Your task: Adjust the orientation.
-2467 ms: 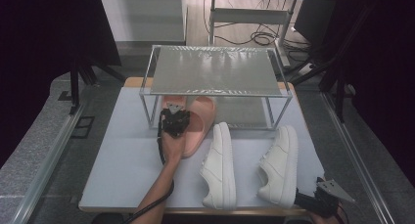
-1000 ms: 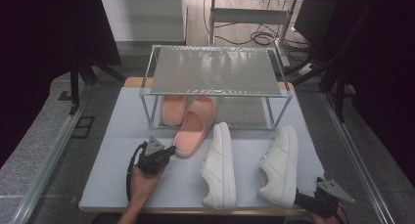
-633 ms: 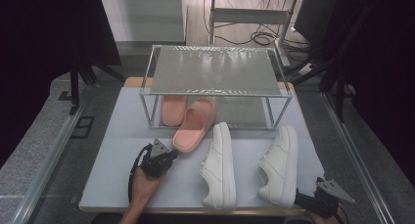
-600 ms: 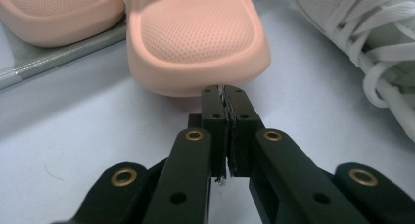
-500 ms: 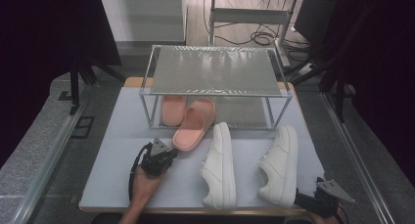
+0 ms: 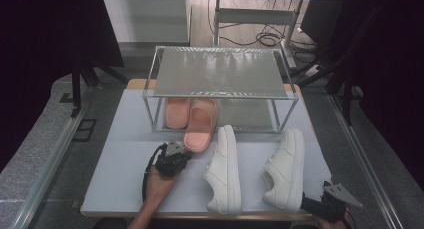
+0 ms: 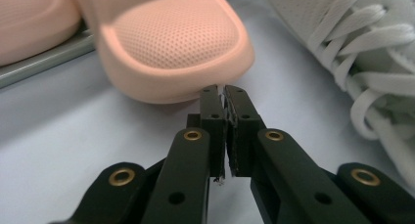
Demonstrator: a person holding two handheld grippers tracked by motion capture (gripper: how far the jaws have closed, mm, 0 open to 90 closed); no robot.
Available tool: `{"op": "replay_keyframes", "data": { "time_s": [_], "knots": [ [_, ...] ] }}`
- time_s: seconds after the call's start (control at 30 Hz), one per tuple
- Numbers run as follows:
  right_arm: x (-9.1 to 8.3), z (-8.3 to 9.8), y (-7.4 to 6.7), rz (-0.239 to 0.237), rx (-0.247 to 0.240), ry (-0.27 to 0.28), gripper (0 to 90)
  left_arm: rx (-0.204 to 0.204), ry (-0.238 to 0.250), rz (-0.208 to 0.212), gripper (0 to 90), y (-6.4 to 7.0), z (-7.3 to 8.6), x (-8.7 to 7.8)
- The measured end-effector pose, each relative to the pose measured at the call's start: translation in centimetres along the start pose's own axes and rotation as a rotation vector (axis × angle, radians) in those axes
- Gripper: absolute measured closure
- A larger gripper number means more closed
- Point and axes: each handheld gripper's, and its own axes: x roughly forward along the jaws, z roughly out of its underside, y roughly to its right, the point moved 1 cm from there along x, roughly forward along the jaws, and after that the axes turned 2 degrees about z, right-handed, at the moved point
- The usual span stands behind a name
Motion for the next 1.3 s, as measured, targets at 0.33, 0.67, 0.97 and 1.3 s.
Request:
{"op": "replay_keyframes", "data": {
  "time_s": [0.33,0.67,0.97,1.3],
  "knots": [
    [0.0,0.0,0.0,0.0,0.001,0.001,0.0,0.029,-0.014,-0.011,87.2,0.5,-1.7,1.7],
    [0.0,0.0,0.0,-0.001,0.0,0.0,0.0,0.007,-0.008,-0.045,88.0,-0.8,-2.8,2.9],
    [0.0,0.0,0.0,-0.001,0.0,0.001,0.0,-0.009,-0.009,-0.062,88.0,-2.0,-3.6,3.9],
    [0.0,0.0,0.0,-0.002,0.0,0.001,0.0,-0.034,-0.01,-0.081,88.0,-3.1,-4.4,5.1]
  ]
}}
